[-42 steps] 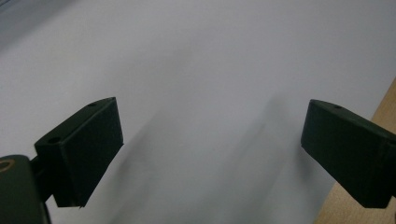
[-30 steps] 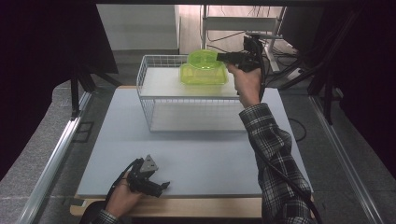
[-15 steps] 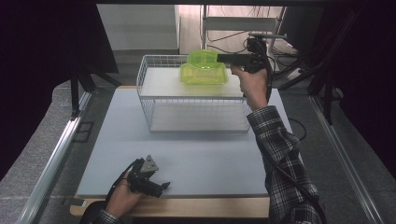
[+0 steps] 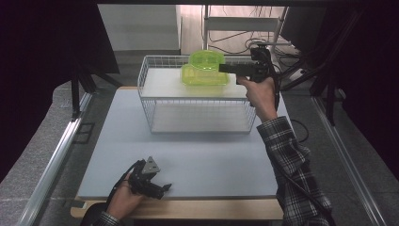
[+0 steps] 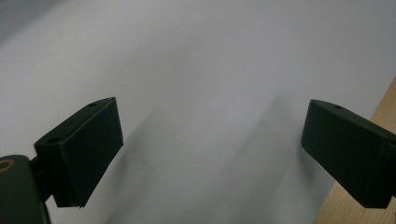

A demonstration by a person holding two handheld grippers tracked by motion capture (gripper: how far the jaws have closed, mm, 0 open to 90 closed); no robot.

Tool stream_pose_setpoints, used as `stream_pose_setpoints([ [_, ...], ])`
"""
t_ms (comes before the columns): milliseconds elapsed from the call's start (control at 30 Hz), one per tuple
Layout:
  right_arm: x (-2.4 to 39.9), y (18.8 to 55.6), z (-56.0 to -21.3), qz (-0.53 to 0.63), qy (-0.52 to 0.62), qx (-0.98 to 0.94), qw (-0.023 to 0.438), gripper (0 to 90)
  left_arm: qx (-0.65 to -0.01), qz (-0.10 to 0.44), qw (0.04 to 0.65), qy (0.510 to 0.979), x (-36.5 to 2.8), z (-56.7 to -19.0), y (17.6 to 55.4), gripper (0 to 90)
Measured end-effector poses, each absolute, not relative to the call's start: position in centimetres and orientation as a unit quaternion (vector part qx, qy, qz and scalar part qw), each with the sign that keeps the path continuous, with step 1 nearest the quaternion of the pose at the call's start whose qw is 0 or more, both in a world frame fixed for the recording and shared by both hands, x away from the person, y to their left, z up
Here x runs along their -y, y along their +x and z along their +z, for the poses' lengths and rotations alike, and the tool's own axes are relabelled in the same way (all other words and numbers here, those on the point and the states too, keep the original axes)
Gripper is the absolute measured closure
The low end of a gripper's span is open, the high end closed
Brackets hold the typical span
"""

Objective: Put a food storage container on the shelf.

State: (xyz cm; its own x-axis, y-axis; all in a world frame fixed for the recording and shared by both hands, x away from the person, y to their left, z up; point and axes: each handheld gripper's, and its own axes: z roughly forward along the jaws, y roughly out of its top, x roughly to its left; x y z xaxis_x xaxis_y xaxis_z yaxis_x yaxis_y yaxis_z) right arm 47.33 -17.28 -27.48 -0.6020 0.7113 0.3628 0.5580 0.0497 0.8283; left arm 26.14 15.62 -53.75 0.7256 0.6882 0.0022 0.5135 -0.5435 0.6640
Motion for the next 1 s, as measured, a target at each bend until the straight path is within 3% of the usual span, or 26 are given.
stream_pose_setpoints([
  [567, 17.5, 45.1, -29.5, 0.515, 0.397, -0.755, 0.091, 9.8, -0.342, 0.133, 0.332, 0.869, -15.7, -53.7, 26.1, 4.8],
  [1000, 17.6, 43.3, -30.8, 0.497, 0.371, -0.776, 0.113, 4.9, -0.342, 0.134, 0.334, 0.868, -15.6, -53.7, 26.1, 4.9],
])
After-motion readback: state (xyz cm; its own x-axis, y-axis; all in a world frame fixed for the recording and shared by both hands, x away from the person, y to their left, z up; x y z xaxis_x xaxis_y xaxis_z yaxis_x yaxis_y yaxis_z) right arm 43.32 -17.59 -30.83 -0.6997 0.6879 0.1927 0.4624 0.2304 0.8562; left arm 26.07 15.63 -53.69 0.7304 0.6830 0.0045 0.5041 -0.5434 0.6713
